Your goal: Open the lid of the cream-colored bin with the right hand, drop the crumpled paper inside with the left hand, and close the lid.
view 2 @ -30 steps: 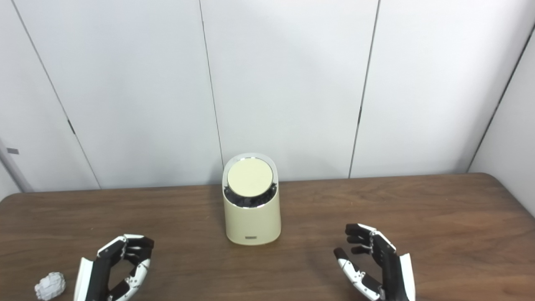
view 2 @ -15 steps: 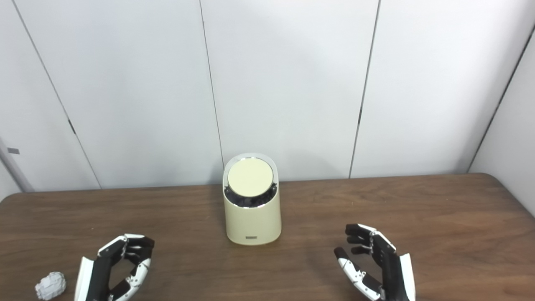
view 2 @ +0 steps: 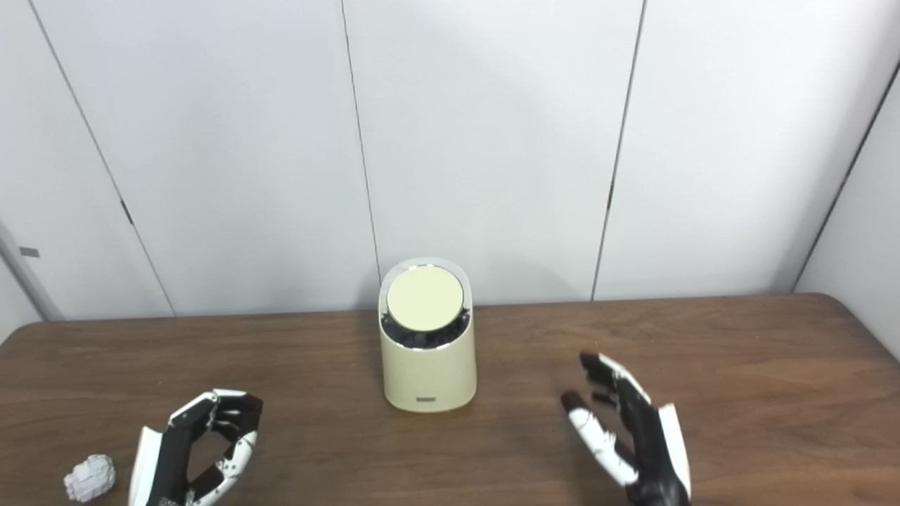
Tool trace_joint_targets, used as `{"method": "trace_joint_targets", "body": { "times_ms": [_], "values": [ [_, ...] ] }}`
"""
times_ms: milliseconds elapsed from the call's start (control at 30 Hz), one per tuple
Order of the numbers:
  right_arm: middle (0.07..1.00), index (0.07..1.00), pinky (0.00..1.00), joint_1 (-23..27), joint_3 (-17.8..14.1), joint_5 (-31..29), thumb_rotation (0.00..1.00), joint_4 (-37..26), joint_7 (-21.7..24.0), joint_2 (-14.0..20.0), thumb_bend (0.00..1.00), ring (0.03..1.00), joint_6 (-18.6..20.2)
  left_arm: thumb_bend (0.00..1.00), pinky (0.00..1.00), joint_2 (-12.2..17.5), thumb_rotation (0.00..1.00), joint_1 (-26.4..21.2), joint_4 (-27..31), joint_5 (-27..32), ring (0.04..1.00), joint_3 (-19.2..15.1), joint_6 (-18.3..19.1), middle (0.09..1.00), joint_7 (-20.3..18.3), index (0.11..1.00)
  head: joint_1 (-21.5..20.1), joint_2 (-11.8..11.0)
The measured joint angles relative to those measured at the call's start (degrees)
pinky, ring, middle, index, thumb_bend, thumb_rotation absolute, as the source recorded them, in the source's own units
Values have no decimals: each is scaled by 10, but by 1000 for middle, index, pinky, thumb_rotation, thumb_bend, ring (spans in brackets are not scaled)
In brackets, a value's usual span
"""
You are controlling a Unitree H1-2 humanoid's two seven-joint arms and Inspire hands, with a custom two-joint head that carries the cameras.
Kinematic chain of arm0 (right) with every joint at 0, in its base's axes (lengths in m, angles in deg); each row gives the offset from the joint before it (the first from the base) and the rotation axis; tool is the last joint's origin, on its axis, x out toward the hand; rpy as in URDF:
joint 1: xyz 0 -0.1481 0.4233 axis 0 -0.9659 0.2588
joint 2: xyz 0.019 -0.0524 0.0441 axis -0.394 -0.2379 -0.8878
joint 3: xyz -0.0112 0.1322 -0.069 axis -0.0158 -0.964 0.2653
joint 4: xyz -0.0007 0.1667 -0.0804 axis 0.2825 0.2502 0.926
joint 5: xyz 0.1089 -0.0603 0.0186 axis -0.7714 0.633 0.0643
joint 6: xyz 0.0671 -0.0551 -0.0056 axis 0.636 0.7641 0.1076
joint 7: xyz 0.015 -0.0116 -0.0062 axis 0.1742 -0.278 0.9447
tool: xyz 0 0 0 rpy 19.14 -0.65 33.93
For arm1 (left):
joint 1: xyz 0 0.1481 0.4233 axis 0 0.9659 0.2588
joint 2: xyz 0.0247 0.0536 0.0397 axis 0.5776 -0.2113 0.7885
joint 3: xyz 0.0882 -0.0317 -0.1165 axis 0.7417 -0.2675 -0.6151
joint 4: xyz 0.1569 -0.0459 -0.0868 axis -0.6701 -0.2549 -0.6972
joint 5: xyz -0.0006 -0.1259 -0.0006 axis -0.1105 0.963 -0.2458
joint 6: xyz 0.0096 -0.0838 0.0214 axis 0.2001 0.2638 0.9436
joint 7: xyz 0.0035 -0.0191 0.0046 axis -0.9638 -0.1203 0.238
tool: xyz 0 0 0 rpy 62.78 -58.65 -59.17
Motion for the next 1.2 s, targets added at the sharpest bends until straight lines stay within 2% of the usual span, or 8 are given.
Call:
{"method": "trace_joint_targets", "body": {
  "times_ms": [200, 533, 733, 800, 933, 1100, 1133, 1200],
  "values": [
    [876, 865, 841, 57, 0, 0, 746, -14, 21, 17, 747, 888, 42, 244, 412, 0, 170, -2, -3, 0, 506, 0, 0, 559, 0, 548, 0, -3],
    [868, 851, 765, 114, 22, 32, 690, -16, 34, 20, 884, 854, 92, 240, 416, 0, 197, -5, -6, -1, 511, 3, 0, 561, 11, 548, 2, -4],
    [899, 889, 799, 146, 44, 63, 665, -20, 46, 18, 895, 883, 132, 243, 416, 0, 228, -9, -11, -1, 512, 5, 0, 563, 11, 552, 4, -5],
    [903, 899, 784, 160, 47, 66, 649, -19, 47, 13, 904, 875, 145, 242, 414, 0, 233, -11, -13, -1, 510, 6, 0, 563, 12, 552, 4, -5],
    [875, 889, 658, 194, 55, 82, 624, -8, 47, 5, 939, 804, 170, 237, 413, -1, 222, -13, -15, -3, 508, 8, 0, 560, 15, 548, 6, -6],
    [887, 903, 680, 228, 64, 92, 552, 14, 46, -7, 881, 829, 194, 236, 409, -1, 202, -15, -16, -7, 506, 10, 0, 559, 17, 548, 9, -7],
    [854, 908, 640, 232, 65, 92, 547, 19, 47, -9, 887, 789, 197, 233, 410, -1, 208, -15, -16, -9, 507, 11, 0, 560, 17, 551, 10, -7],
    [847, 911, 639, 240, 68, 92, 550, 33, 47, -12, 894, 789, 202, 230, 409, -1, 203, -15, -16, -9, 506, 12, 0, 559, 17, 553, 10, -7]
  ]
}}
